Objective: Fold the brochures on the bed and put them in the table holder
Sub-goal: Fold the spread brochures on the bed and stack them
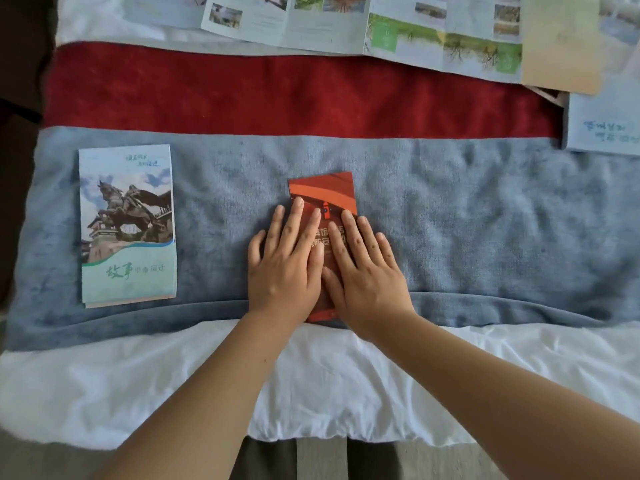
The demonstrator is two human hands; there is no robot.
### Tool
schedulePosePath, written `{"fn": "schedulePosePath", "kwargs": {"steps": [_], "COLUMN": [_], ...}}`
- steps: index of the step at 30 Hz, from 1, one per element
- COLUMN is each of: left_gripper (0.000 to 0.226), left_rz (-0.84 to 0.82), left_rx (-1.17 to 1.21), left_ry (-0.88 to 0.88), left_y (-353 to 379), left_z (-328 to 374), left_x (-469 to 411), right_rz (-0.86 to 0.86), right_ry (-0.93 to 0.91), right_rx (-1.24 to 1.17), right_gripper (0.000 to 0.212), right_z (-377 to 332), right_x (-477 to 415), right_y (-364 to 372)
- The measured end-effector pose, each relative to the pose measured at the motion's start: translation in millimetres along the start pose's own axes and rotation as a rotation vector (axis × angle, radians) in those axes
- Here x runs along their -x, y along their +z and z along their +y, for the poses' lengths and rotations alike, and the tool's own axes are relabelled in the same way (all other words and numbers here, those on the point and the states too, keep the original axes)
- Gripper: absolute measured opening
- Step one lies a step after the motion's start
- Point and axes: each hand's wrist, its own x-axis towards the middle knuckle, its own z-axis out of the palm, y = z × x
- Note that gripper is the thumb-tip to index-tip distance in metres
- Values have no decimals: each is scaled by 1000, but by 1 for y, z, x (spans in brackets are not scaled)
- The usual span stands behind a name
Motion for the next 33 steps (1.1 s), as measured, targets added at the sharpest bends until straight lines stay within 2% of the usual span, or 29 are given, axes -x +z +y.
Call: {"fn": "schedulePosePath", "kwargs": {"steps": [6,13,16,19,21,25,28,33], "left_gripper": [55,54,56,69,70,54,55,58], "left_rz": [66,-2,-18,67,136,157,181,247], "left_rx": [-99,-111,8,489,650,661,654,622], "left_ry": [-15,-12,5,-132,-214,-273,-360,-479], "left_y": [25,20,6,-14,-33,-71,-103,-147], "left_z": [-4,-3,0,12,19,7,-27,-108], "left_x": [-3,-6,-4,-7,-14,-25,-32,-35], "right_rz": [43,2,10,19,13,52,77,-26], "right_ry": [45,61,88,144,149,112,11,-130], "right_rx": [71,23,-139,-430,-517,-555,-549,-524], "right_gripper": [67,65,65,67,69,66,67,79], "right_z": [2,-4,-11,-20,-26,-53,-88,-163], "right_x": [-7,-11,-9,-6,-9,-18,-32,-65], "right_y": [24,19,3,-15,-26,-43,-53,-56]}}
